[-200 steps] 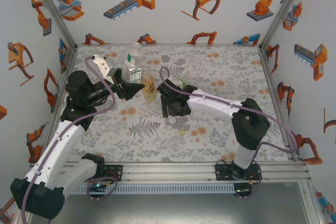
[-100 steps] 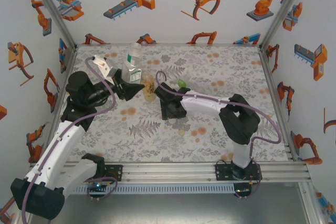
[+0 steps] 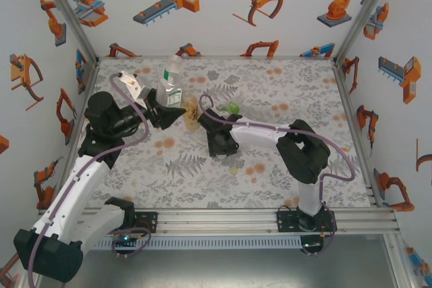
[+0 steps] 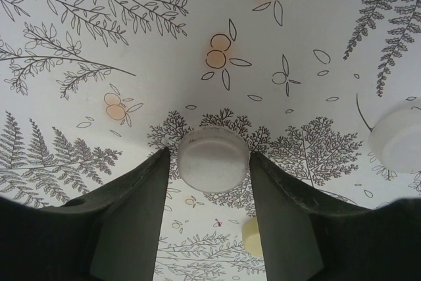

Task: Screw on the bottle caps

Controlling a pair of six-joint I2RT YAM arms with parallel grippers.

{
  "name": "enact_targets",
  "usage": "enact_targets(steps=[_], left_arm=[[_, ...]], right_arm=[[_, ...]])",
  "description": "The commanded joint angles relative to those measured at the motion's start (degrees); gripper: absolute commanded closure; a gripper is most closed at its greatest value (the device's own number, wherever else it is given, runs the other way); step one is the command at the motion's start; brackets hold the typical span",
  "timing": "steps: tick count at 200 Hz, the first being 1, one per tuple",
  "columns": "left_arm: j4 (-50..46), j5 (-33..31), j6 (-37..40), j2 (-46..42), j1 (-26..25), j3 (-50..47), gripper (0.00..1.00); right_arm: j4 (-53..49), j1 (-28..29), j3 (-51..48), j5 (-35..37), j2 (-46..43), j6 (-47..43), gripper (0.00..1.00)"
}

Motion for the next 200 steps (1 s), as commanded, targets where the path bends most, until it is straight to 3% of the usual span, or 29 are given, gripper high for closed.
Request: enact_targets(steps=[1,139,200], left_arm=[[2.34,0.13,0.32,-0.22,0.38,-0.53,0.75],[2.2,0.16,0.55,0.05,0.44,-0.61,0.75],[-0.5,0.35,2.57,0.26,0.17,0.21,0.76]], right_arm=[[-0.4,0.44,-1.04,-0.35,0.7,1.2,0.51],[-0.53,0.41,-1.2,-1.86,1.7,1.29,0.55],[-0.04,0.42,-1.61,-1.87,-0.07,1.21,0.64]])
